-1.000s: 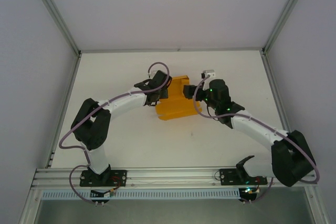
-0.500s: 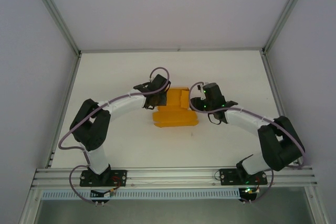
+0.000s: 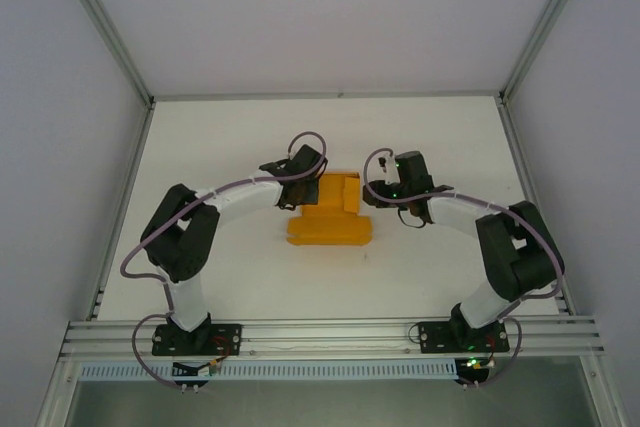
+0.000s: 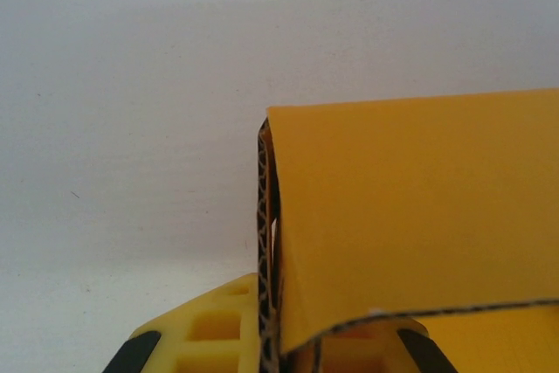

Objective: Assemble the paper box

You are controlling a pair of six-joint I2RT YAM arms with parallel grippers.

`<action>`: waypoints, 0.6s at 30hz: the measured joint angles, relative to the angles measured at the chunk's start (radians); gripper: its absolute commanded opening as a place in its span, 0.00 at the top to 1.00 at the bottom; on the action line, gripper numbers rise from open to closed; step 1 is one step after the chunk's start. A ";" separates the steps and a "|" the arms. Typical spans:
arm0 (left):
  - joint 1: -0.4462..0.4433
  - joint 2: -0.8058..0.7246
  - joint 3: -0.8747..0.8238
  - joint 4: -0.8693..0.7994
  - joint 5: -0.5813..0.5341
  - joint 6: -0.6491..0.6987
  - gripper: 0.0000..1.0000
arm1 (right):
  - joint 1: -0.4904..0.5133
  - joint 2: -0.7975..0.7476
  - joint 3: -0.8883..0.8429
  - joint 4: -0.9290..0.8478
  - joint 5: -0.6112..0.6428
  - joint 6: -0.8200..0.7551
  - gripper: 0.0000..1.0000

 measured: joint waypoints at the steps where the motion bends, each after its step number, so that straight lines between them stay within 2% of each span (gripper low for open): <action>1: 0.000 0.000 0.001 0.000 -0.001 0.000 1.00 | 0.000 -0.004 -0.003 0.007 -0.004 -0.002 0.64; 4: 0.000 0.002 0.002 0.000 -0.005 -0.002 1.00 | 0.002 -0.039 -0.026 0.013 -0.004 -0.008 0.57; 9: 0.000 0.002 0.002 0.000 -0.009 -0.004 1.00 | 0.002 -0.096 -0.062 0.016 -0.034 -0.019 0.57; 18: 0.000 0.003 0.001 0.003 -0.009 -0.007 1.00 | 0.002 -0.047 -0.043 0.019 -0.121 -0.033 0.58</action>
